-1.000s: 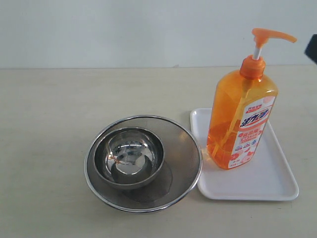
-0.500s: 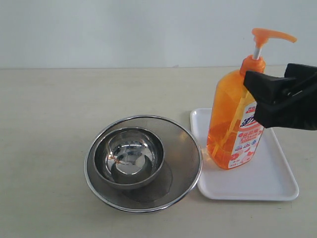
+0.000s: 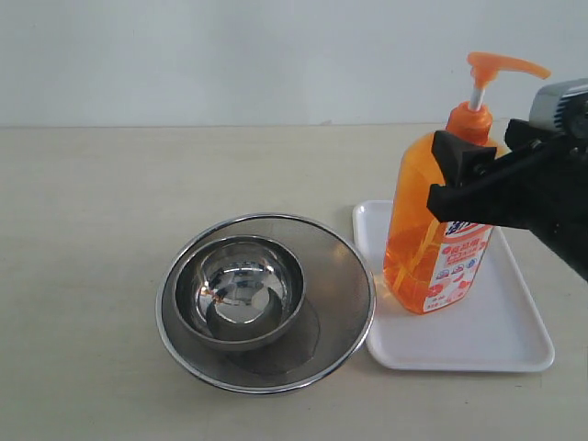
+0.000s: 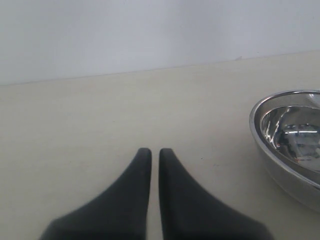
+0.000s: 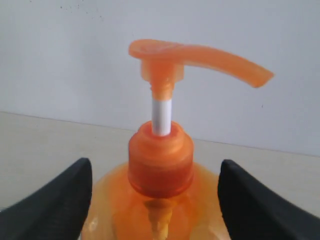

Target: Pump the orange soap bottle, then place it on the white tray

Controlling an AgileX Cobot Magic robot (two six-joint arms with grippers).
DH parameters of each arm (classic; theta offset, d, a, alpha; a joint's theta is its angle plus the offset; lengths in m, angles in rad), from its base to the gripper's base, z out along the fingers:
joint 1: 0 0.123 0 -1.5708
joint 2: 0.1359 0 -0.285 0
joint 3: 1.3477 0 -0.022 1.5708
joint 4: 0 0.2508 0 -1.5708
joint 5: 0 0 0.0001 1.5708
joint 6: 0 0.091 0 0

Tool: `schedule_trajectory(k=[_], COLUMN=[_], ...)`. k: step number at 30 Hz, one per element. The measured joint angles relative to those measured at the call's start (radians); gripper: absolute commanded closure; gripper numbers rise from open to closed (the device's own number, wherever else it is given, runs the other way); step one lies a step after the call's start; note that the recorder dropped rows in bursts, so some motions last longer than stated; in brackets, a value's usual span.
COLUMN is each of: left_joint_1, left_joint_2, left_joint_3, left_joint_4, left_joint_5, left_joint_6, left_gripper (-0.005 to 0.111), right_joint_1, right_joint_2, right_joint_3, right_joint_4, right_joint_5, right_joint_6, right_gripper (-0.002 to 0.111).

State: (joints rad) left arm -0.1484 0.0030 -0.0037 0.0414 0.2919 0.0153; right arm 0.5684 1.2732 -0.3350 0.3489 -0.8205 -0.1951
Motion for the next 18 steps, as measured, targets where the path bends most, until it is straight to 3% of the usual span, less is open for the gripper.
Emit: schedule_trajectory(k=[3, 5, 12, 18], left_joint_1=[0.0, 0.0, 0.0, 0.0], left_joint_2=[0.0, 0.0, 0.0, 0.0], left_joint_3=[0.0, 0.0, 0.0, 0.0], left_joint_4=[0.0, 0.0, 0.0, 0.0], left_joint_5=[0.0, 0.0, 0.0, 0.0], left_joint_6=[0.0, 0.0, 0.0, 0.0], left_gripper=[0.102, 0.102, 0.102, 0.102], right_joint_1=[0.0, 0.0, 0.0, 0.0], right_joint_2=[0.055, 0.089, 0.117, 0.121], right_joint_3=[0.0, 0.0, -0.002, -0.002], right_joint_4=[0.004, 0.004, 0.002, -0.002], right_joint_5=[-0.049, -0.085, -0.158, -0.166], right_joint_6=[0.012, 0.019, 0.031, 0.035], right_gripper=[0.045, 0.065, 0.108, 0.108])
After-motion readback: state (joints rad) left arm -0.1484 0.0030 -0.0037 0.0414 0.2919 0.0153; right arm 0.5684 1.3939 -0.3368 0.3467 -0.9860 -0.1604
